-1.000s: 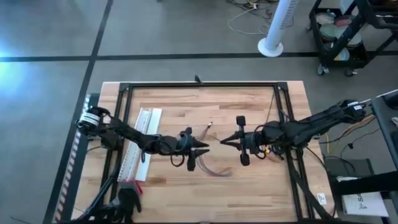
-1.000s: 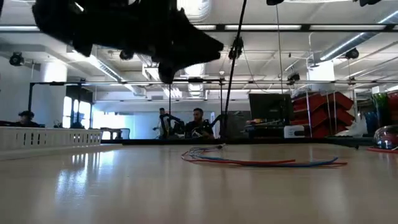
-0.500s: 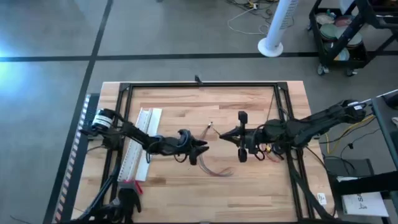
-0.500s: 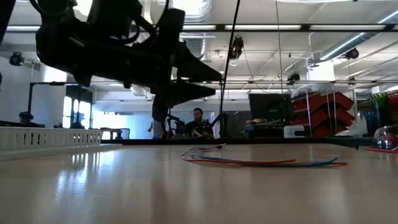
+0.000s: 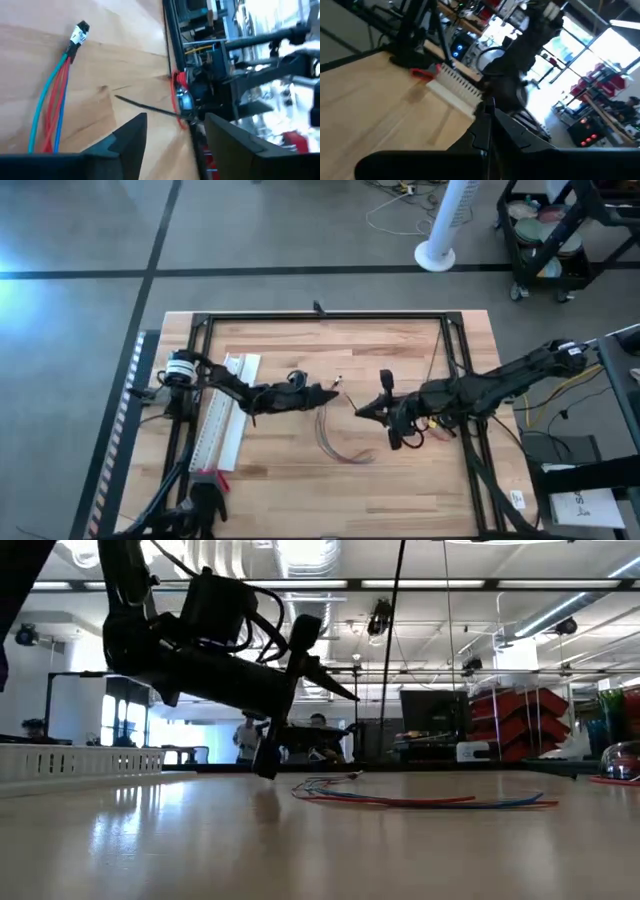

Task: Ziptie cables
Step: Insert the bottom black ziptie into the black ziptie lock

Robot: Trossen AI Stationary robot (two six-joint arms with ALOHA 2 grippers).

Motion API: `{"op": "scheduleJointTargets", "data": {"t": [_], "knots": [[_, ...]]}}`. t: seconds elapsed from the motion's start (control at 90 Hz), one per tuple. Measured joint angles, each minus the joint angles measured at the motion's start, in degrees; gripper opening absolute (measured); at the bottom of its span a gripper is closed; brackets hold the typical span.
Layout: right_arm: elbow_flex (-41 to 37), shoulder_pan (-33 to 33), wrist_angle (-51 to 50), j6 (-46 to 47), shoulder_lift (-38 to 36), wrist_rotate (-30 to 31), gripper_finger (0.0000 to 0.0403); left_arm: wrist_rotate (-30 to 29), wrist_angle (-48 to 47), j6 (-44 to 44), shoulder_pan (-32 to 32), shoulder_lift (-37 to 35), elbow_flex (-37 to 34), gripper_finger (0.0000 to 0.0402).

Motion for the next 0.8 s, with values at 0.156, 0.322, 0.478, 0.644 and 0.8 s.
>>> {"op": "scheduleJointTargets", "data": {"t": [0.156,0.322,0.478,0.644,0.8], "knots": [[0.00,1.82,0.29,-4.04,0.00,1.88,0.0000,6.31,-0.11,-4.88,1.93,-0.02,1.48,0.0192],[-0.02,4.00,1.76,-11.10,0.00,2.59,0.0000,10.58,-1.02,-9.60,2.16,-0.09,3.40,0.0192],[-0.04,5.55,4.30,-17.16,2.53,6.34,0.0000,13.13,-2.64,-10.39,2.83,-0.09,4.98,0.0192],[-0.04,6.38,7.44,-19.78,7.03,6.18,0.0000,13.20,-3.46,-10.31,3.51,-0.09,5.98,0.0192],[-0.05,6.42,10.31,-19.74,10.21,6.36,0.0000,13.45,-3.97,-7.75,3.97,-0.11,6.11,0.0192]]}}
